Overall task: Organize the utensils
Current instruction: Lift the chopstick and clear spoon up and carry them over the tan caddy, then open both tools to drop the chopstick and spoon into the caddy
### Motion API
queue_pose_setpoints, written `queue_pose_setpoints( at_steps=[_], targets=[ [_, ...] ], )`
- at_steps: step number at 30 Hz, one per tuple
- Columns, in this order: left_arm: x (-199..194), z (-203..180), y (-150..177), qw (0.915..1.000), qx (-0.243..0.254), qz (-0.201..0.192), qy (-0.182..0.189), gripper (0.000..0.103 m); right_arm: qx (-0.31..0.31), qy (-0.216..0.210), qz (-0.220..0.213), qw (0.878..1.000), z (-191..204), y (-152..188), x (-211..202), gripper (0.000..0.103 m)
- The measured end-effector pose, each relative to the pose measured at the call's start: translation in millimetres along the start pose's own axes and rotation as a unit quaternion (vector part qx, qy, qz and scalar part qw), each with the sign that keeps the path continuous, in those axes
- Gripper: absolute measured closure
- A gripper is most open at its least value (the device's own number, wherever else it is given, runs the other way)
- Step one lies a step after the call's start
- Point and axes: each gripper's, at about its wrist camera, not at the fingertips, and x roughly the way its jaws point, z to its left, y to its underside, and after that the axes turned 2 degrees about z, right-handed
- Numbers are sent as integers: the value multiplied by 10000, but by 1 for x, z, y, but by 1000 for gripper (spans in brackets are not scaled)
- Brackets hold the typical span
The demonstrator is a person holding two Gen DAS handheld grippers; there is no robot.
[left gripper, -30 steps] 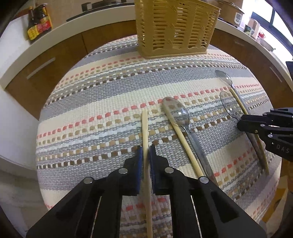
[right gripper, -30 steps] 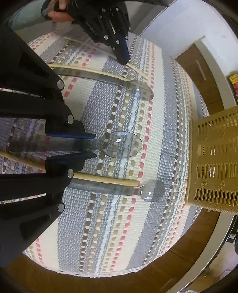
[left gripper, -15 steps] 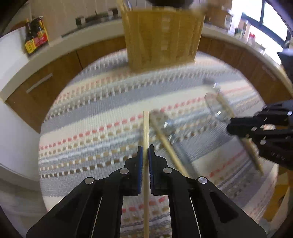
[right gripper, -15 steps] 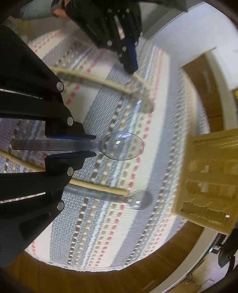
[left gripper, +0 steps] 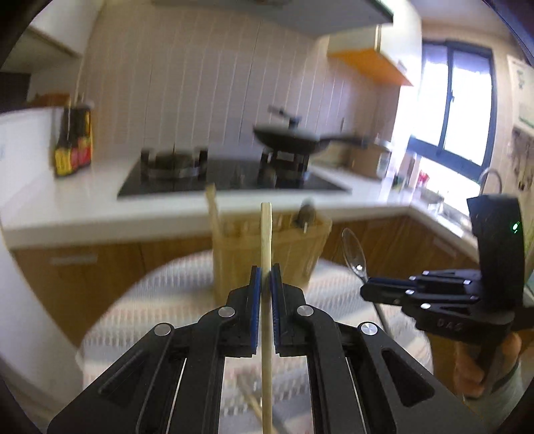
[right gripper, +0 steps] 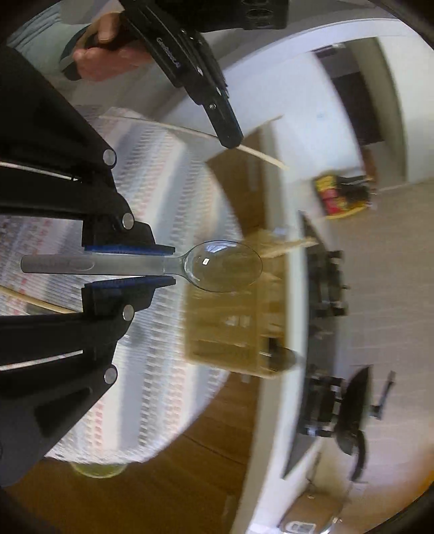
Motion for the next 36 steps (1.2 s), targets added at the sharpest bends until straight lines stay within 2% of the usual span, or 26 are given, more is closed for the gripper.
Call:
queue_pose_setpoints(
  at_steps=[7,10,13,19,25,30,36],
  targets=[
    [13,-7,-57,9952,-169,-951,185,99,-186,160,-903,9956,-10,-46,-8,93],
    [22,-3,-75,9914,-289,-1257,221,99,-246,157,-1302,9911,-18,-66,-7,93],
    [38,0,-89,9883,-409,-1453,214,99,-202,214,-1513,9880,-29,-82,1,93],
    [81,12,-106,9846,-626,-1634,42,99,-7,364,-1817,9827,-63,-109,32,93],
    [115,26,-104,9810,-763,-1762,-289,99,108,436,-1921,9804,-83,-121,65,93],
    [135,28,-97,9780,-617,-1868,-689,99,143,449,-2012,9784,-93,-120,88,93],
    [149,21,-85,9758,-450,-1935,-919,99,200,352,-2053,9779,-100,-110,100,93]
  ],
)
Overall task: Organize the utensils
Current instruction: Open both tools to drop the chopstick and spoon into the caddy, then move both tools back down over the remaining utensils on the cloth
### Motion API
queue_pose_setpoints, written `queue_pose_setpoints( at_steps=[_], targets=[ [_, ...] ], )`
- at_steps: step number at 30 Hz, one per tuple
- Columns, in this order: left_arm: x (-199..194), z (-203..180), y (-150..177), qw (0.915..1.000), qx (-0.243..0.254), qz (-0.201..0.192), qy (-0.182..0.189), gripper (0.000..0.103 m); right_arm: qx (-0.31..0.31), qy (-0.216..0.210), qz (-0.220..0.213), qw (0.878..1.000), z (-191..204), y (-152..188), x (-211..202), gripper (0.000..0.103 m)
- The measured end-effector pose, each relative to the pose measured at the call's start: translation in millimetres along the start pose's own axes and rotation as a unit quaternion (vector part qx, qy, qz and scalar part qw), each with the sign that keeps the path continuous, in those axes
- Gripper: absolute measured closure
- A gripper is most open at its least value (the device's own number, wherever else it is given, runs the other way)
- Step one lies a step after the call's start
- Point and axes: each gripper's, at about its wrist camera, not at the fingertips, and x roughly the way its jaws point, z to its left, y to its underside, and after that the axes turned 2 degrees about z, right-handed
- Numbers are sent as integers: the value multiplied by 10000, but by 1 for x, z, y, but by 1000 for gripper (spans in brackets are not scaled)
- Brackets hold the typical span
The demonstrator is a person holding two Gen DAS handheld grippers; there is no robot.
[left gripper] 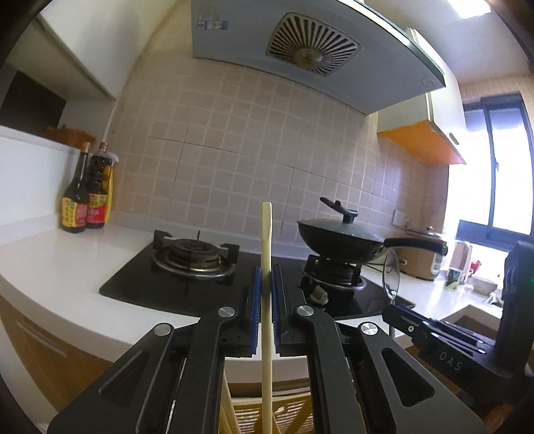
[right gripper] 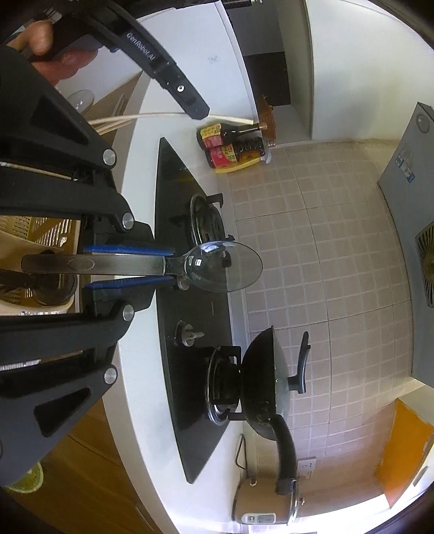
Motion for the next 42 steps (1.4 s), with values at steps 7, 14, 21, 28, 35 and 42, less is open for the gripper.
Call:
queue_pose_setpoints(
  at_steps=[7,14,21,28,35,42],
  targets=[
    [-8,-7,11,9997,251,25,22,97,-116,79,15,9999,4,12,-10,92],
    [-44,4,2,9997,-24,187,178,65,72,207,211,9995,4,18,-52,79],
    [-102,22,-9,9972,-357,459,479,59,221,210,510,9982,14,31,-104,79],
    [-146,30,-1,9926,-306,1013,597,59,291,317,924,9948,34,53,-146,79],
    [-174,35,26,9851,-116,1635,528,59,372,307,1432,9885,48,83,-166,79],
    [-181,48,77,9645,-22,2622,311,60,557,392,2287,9711,52,127,-160,79]
  ],
)
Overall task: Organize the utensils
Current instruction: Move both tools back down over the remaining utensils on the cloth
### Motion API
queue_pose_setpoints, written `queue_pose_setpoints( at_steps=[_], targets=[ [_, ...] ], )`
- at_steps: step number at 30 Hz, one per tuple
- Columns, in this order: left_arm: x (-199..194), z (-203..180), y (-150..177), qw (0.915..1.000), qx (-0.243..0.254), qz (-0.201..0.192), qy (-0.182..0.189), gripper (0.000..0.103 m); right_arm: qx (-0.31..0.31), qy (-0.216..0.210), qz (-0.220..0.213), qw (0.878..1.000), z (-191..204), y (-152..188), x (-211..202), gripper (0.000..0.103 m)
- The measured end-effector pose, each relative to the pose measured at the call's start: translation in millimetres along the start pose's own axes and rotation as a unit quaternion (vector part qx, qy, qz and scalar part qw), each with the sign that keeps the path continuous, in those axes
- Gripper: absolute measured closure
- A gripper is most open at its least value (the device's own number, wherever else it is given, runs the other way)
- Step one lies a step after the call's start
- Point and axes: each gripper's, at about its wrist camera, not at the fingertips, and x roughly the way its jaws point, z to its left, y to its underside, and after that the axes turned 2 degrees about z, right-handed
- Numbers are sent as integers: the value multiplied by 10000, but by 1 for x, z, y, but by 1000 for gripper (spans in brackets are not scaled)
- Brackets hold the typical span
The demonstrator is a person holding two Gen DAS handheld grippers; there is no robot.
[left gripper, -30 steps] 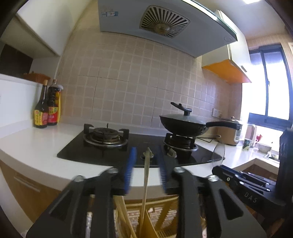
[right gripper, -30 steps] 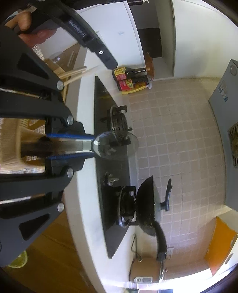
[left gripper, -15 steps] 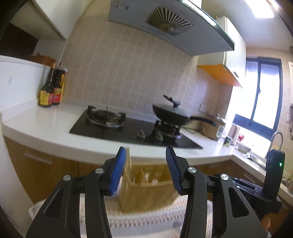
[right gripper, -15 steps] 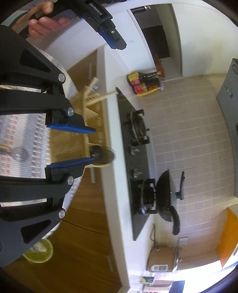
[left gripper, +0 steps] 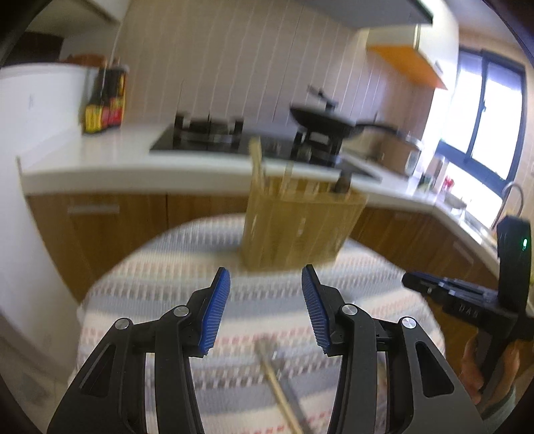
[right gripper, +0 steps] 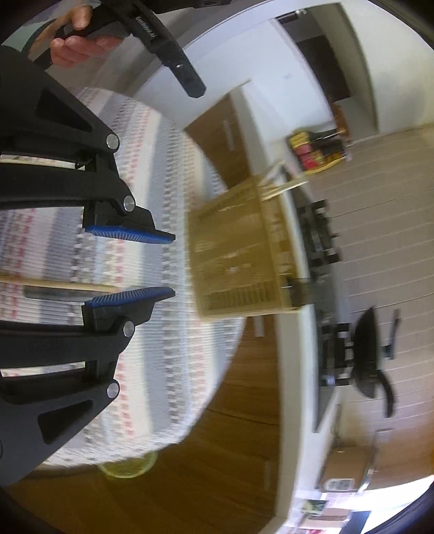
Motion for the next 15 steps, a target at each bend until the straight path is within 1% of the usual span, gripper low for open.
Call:
queue_pose_setpoints(
  at_steps=[4,5,6,8,12,13,15],
  targets=[
    [22,9,30,9977,-13,668,-105,61,266,-101,489,9984,-12,17,19,79],
    [28,11,35,9968,-15,791,-121,63,296,-122,556,9979,-14,21,21,79],
    [33,11,41,9957,-3,922,-120,66,301,-111,635,9975,-15,26,25,79],
    [45,13,54,9924,51,1226,-85,67,259,13,717,9971,-13,34,28,79],
    [63,12,68,9872,149,1572,-208,67,240,369,887,9951,-17,45,37,79],
    [66,12,72,9861,153,1639,-206,67,258,404,941,9944,-19,49,39,79],
    [69,11,75,9853,169,1691,-201,67,266,306,1022,9939,-22,52,40,79]
  ],
)
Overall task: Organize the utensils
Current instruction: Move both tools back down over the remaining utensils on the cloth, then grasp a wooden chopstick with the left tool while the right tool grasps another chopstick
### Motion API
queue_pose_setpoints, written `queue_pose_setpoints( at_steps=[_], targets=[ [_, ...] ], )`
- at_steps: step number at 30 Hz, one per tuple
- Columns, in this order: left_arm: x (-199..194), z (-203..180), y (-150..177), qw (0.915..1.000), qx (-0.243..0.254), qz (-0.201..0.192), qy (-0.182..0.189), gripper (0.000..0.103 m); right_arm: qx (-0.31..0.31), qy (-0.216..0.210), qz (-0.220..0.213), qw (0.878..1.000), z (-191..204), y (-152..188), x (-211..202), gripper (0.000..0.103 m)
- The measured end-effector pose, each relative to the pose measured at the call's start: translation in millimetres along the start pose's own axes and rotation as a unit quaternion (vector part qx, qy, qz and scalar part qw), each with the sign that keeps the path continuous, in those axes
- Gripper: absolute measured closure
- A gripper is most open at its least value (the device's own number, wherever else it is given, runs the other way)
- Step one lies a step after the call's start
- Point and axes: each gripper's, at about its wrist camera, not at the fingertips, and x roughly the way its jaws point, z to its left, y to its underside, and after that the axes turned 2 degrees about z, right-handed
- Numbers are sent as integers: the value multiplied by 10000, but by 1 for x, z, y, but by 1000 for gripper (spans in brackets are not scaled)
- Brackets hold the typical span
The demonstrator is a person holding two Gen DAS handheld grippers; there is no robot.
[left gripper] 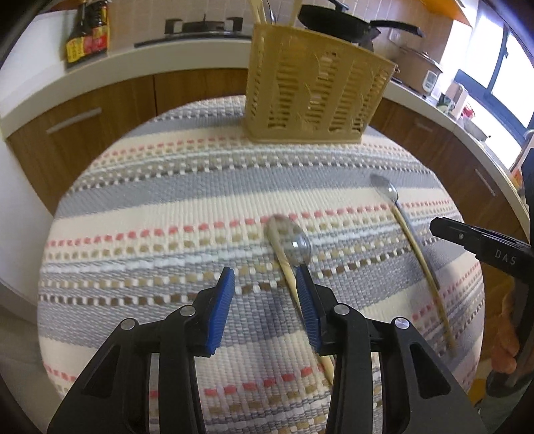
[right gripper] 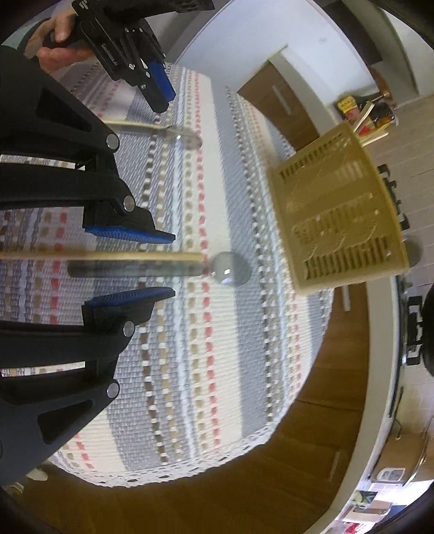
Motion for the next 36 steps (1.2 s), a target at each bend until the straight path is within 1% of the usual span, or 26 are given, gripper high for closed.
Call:
queue_pose_setpoints(
  at_steps=[5,9,12,19,21,22,23,24,25,26,27,29,31,33,35,36],
  targets=[
    [11,-9,4,9997,127,135,-181,67,-371,-162,194,9990,17,6,7,79],
    [14,-15,3,9990,257,123,-339,66,-477,36,293,9984,25,6,16,81],
    [15,-16,2,9988,291,147,-366,66,-524,212,315,9979,27,8,20,82],
    [16,-24,-2,9980,419,218,-412,66,-652,325,416,9965,36,6,28,82],
    [17,-27,-1,9971,518,210,-512,66,-758,481,440,9950,43,7,30,82],
    [17,-30,0,9964,582,212,-587,67,-830,575,458,9938,47,6,32,87],
    [18,-31,0,9959,621,212,-627,69,-928,696,478,9921,52,6,34,93],
    [18,-31,0,9952,662,214,-685,74,-967,682,520,9916,56,5,35,95],
    [18,-31,1,9946,694,215,-737,76,-976,596,574,9918,57,4,36,95],
    [17,-29,1,9942,724,227,-758,80,-975,543,610,9919,59,4,37,95],
    [16,-27,1,9940,735,239,-778,86,-989,569,629,9915,61,3,39,95],
    [14,-23,1,9935,746,276,-814,91,-971,509,650,9918,59,3,41,95],
    [13,-18,1,9935,729,318,-818,92,-890,343,718,9928,57,2,43,95],
    [11,-15,2,9934,758,344,-796,92,-849,356,798,9926,50,2,43,95],
    [10,-13,2,9931,797,377,-773,90,-891,284,870,9918,49,1,43,95],
    [10,-12,2,9933,801,414,-723,88,-922,276,913,9912,48,2,42,95]
  ],
)
